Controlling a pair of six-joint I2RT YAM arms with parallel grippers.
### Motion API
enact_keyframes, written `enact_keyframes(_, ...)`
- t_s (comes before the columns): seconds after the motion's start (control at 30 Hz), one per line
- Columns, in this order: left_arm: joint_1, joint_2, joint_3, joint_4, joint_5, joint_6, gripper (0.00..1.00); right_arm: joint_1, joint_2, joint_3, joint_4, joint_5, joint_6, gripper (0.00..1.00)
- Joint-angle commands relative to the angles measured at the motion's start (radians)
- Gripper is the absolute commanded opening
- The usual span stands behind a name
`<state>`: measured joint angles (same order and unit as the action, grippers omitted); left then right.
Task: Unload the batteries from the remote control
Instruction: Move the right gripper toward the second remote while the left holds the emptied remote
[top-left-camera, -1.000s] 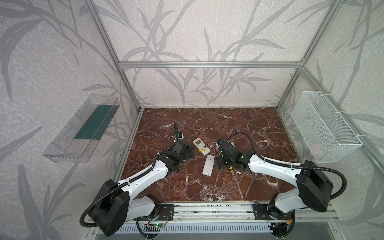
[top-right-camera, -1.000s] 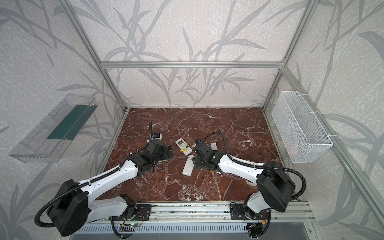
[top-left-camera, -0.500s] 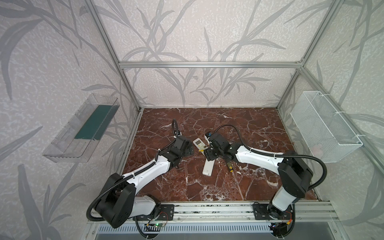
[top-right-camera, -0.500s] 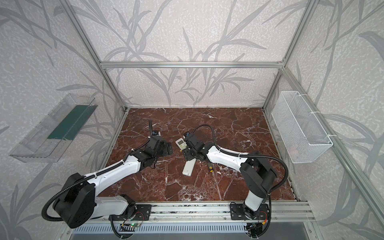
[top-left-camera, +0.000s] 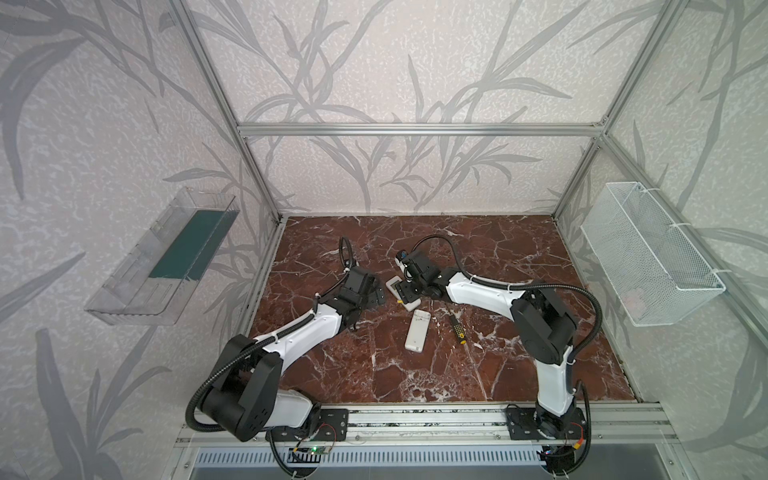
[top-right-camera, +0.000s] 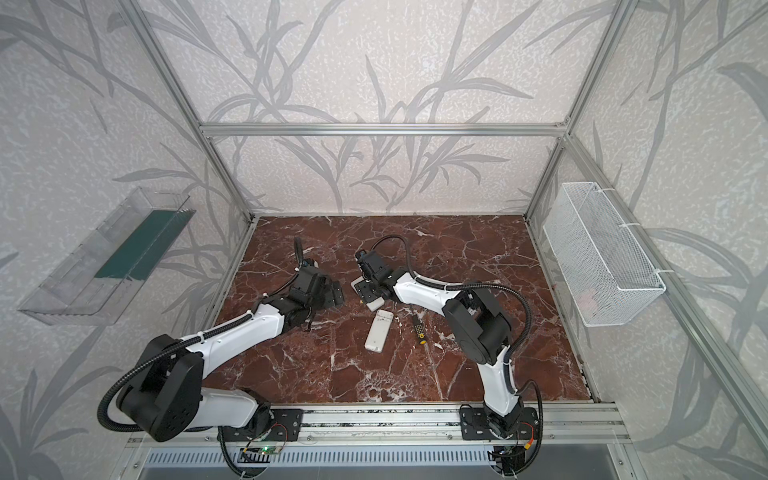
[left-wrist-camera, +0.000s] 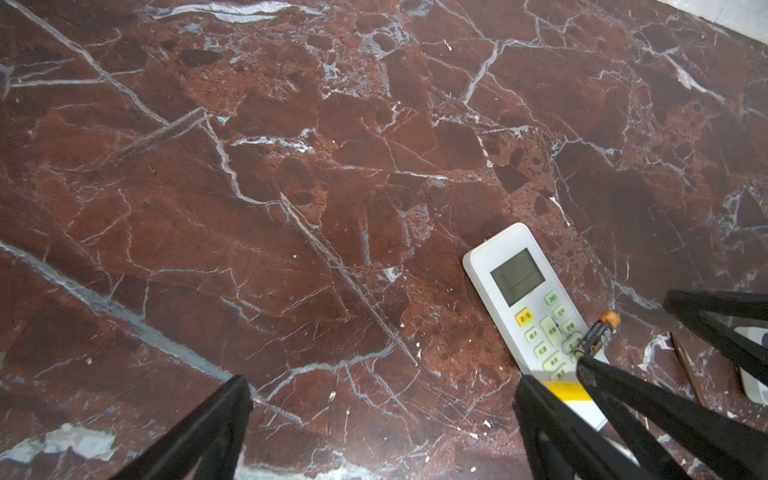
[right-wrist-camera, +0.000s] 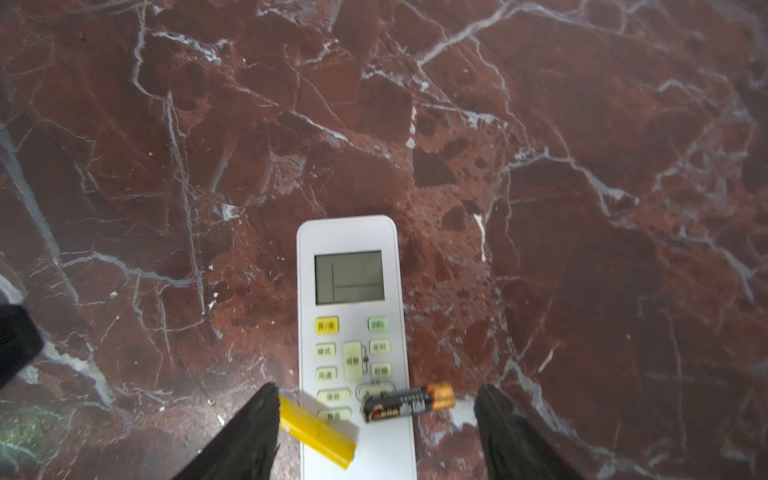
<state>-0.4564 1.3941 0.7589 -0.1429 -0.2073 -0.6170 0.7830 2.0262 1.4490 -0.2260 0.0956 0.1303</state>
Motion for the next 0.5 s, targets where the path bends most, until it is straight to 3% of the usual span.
enact_keyframes(0.0, 0.014, 0.019, 0.036, 0.003, 0.02, -0.028, 0.99, -0.007, 0.057, 0.089, -0.047, -0.049, -0.111, 0.75)
enact_keyframes(0.2, 0.028, 0.003, 0.033, 0.013, 0.032, -0.02, 0.99, -0.01, 0.16, 0.232, -0.146, -0.083, -0.162, 0.75)
enact_keyframes(0.47, 0.034, -0.003, 0.015, 0.039, 0.051, -0.021, 0.99, -0.014, 0.201, 0.241, -0.141, -0.073, -0.142, 0.76)
